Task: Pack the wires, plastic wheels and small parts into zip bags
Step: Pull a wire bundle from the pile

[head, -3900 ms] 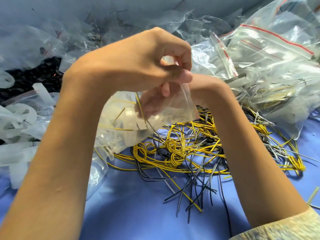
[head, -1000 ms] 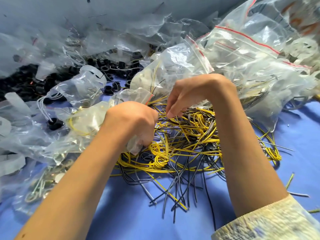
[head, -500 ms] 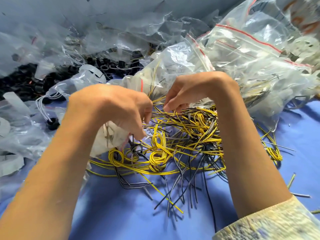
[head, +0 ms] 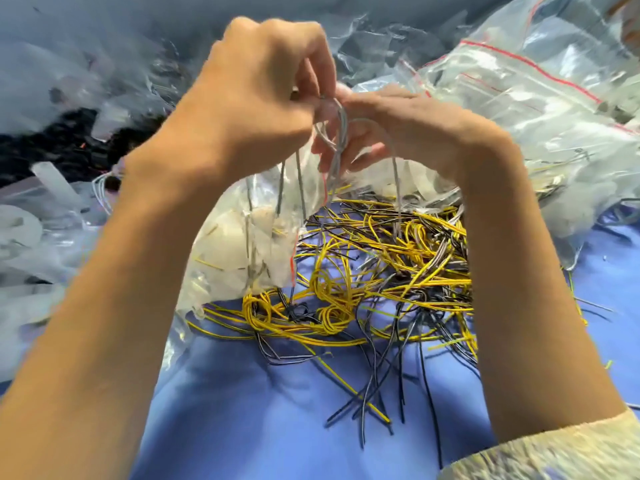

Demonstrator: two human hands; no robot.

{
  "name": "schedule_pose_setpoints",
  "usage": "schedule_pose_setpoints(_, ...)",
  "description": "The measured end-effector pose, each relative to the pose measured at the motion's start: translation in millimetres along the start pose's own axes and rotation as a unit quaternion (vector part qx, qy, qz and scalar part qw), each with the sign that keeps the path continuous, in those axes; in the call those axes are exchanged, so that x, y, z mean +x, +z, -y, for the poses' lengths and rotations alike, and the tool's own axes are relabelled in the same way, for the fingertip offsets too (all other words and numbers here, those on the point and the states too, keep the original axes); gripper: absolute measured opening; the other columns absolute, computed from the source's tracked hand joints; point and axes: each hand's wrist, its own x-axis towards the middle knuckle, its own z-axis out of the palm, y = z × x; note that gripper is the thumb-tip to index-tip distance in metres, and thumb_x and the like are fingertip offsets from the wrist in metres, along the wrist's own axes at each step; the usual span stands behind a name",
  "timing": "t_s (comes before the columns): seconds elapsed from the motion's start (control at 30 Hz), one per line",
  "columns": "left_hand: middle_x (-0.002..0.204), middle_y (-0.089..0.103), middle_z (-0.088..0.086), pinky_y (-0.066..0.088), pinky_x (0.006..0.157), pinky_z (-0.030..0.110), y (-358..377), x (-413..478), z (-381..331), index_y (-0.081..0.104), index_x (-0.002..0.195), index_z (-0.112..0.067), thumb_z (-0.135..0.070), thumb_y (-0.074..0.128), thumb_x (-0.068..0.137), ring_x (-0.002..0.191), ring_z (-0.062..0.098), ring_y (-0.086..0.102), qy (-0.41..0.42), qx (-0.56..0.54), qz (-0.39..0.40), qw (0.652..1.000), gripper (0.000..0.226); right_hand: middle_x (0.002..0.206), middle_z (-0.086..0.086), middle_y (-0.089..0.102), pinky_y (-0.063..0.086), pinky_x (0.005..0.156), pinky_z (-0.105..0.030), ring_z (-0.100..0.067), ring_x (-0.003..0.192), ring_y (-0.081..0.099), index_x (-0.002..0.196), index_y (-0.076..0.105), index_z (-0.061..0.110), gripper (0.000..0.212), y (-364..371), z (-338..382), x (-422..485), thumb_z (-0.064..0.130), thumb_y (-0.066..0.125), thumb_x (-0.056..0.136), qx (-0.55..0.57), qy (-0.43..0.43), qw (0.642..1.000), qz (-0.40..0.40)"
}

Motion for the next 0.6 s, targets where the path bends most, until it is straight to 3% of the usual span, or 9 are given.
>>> schedule_pose_setpoints(0.1, 0.076, 0.064, -0.001, 0.042, 0.06, 0.017, -0.3, 1.4, 2.0, 0.067, 0.088, -0.025, -0.026, 0.066, 0.081, 0.065, 0.006, 0.058, -0.039, 0.011, -0.049, 0.998, 0.007, 0.095, -0.009, 0.07, 0.047, 0.09, -0.036, -0.018, 0.086, 0.063, 0.089, 0.064, 0.012, 0.048, -1.2, 1.2, 1.7, 0.042, 0.029, 0.101, -0.023, -0.009, 1.0, 0.005)
schedule_pose_setpoints(0.2, 0.082, 0.065, 0.004, 0.041, 0.071, 0.022, 1.1, 2.0, 5.0, 0.072, 0.096, -0.021, -0.03, 0.063, 0.084, 0.077, 0.017, 0.058, -0.069, 0.04, -0.053, 0.995, 0.017, 0.086, -0.007, 0.066, 0.051, 0.088, -0.033, -0.015, 0.078, 0.063, 0.086, 0.062, 0.01, 0.024, -1.6, 0.1, -2.4, 0.029, 0.05, 0.094, -0.029, -0.037, 0.999, -0.007)
schedule_pose_setpoints(0.3, 0.078, 0.062, 0.005, 0.037, 0.07, 0.023, 2.6, 2.0, 4.2, 0.073, 0.095, -0.02, -0.03, 0.061, 0.086, 0.076, 0.019, 0.055, -0.094, 0.05, -0.044, 0.993, 0.018, 0.071, -0.005, 0.057, 0.047, 0.067, -0.018, -0.011, 0.063, 0.055, 0.086, 0.058, 0.01, 0.017, -0.6, -1.4, -2.4, 0.013, 0.046, 0.098, -0.053, -0.046, 0.997, -0.017)
schedule_pose_setpoints(0.37, 0.078, 0.063, 0.008, 0.036, 0.07, 0.024, 3.3, 1.3, 3.6, 0.073, 0.092, -0.021, -0.028, 0.06, 0.086, 0.076, 0.021, 0.054, -0.107, 0.053, -0.023, 0.993, 0.016, 0.068, -0.006, 0.055, 0.044, 0.059, -0.016, -0.013, 0.058, 0.051, 0.09, 0.057, 0.009, 0.016, -0.8, -1.7, -1.7, 0.012, 0.044, 0.099, -0.059, -0.04, 0.997, -0.036)
schedule_pose_setpoints(0.5, 0.084, 0.068, 0.01, 0.04, 0.07, 0.025, 4.1, -1.3, 2.8, 0.07, 0.082, -0.023, -0.028, 0.062, 0.086, 0.073, 0.023, 0.057, -0.137, 0.028, 0.028, 0.99, 0.01, 0.066, -0.008, 0.052, 0.041, 0.058, -0.024, -0.018, 0.059, 0.047, 0.09, 0.055, 0.007, 0.017, -2.9, -3.3, -0.5, 0.01, 0.042, 0.099, -0.055, -0.041, 0.996, -0.062)
schedule_pose_setpoints(0.6, 0.075, 0.071, 0.003, 0.047, 0.069, 0.026, 7.0, -0.7, 4.3, 0.07, 0.075, -0.017, -0.032, 0.062, 0.086, 0.078, 0.016, 0.066, -0.144, 0.018, 0.049, 0.988, 0.02, 0.065, -0.005, 0.049, 0.046, 0.061, -0.022, -0.01, 0.056, 0.045, 0.087, 0.058, 0.012, 0.017, -4.8, -4.0, 0.7, 0.01, 0.044, 0.098, -0.05, -0.041, 0.995, -0.075)
